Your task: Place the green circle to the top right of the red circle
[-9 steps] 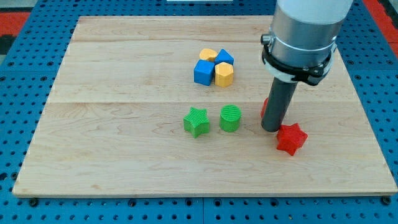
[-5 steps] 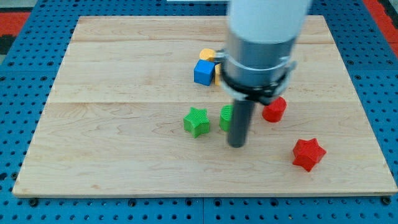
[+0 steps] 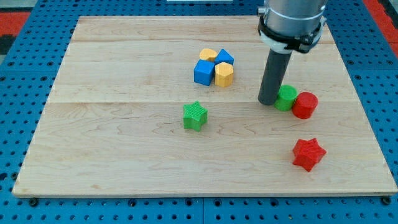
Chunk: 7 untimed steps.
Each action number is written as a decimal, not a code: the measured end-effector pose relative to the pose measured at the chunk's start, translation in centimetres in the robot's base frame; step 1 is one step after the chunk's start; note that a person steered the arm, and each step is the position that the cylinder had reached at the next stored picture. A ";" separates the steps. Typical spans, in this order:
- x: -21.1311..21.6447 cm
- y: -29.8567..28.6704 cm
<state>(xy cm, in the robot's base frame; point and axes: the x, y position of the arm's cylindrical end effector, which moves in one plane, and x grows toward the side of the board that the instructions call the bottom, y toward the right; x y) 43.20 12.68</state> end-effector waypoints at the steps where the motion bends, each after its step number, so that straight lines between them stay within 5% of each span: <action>1: -2.9 3.2; 4: -5.8 16.9; 5: -0.7 21.6; 7: 0.2 16.3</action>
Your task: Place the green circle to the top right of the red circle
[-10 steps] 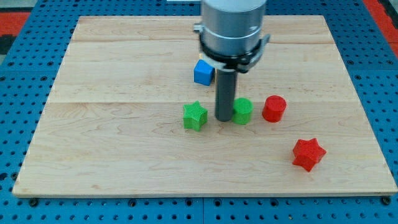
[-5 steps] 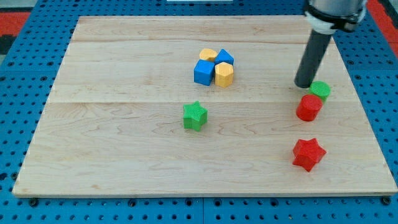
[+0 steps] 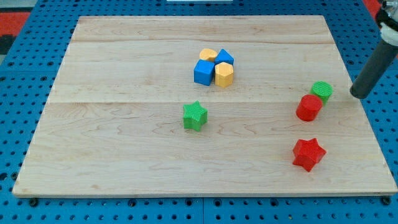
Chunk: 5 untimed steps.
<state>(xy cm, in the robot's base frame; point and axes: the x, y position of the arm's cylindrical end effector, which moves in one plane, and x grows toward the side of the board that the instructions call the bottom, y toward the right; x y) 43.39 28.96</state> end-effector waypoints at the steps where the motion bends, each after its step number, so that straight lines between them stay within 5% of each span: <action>1: 2.0 -2.4; 2: 2.0 -8.4; 5: 0.5 -13.0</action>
